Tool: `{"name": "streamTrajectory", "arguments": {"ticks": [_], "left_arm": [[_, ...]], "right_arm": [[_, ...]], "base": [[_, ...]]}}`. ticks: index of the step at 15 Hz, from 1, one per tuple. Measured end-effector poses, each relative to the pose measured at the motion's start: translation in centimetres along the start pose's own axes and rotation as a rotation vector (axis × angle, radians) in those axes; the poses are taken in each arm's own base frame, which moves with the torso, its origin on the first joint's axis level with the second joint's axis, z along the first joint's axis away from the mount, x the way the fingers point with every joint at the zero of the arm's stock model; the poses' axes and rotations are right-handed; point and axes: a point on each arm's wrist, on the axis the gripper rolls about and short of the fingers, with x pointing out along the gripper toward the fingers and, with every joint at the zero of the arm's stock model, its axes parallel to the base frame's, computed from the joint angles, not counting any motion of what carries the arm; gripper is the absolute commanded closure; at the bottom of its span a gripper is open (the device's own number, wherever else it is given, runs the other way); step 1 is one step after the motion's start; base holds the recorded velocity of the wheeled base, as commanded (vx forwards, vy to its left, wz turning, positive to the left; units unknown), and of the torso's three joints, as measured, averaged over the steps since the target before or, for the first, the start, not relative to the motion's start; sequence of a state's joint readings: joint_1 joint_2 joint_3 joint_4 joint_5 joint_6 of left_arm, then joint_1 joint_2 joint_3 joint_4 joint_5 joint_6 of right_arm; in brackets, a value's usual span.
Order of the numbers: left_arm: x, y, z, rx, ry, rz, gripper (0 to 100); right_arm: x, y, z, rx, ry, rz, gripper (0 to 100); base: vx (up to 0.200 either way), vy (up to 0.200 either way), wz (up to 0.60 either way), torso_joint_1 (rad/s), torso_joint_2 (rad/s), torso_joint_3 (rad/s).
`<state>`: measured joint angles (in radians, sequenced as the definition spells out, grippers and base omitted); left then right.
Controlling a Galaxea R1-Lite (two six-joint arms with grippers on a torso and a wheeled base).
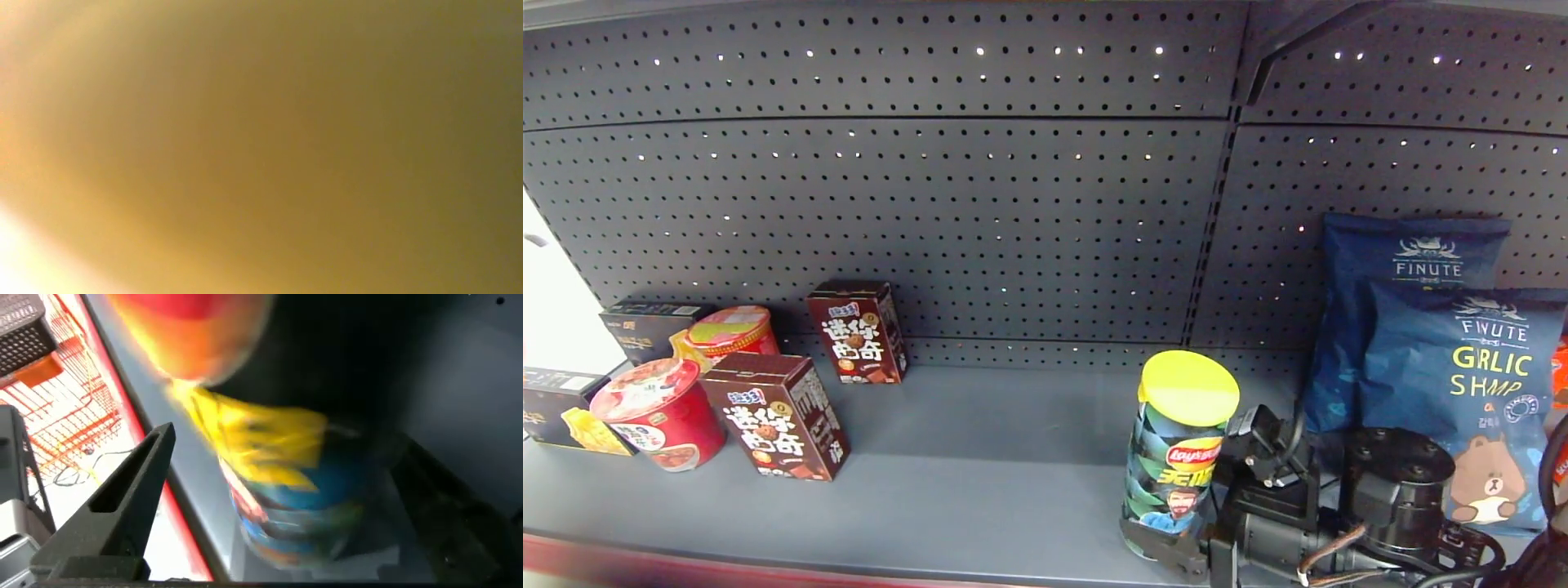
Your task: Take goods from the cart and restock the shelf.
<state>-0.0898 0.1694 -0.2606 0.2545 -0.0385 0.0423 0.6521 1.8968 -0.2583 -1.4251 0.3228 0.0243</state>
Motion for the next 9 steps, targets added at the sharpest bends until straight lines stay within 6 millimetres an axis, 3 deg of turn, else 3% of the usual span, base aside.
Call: {"name": "streamTrajectory", "arguments": {"ticks": [9], "left_arm": [[-0.3,0.0,0.3,0.004,-0.027,0.000,100]], "right_arm": [[-7.1,1.7,-0.1,0.008,0.005,-0.052,0]], "base": [[0.000,0.000,0.00,0.000,0.00,0.000]]}}
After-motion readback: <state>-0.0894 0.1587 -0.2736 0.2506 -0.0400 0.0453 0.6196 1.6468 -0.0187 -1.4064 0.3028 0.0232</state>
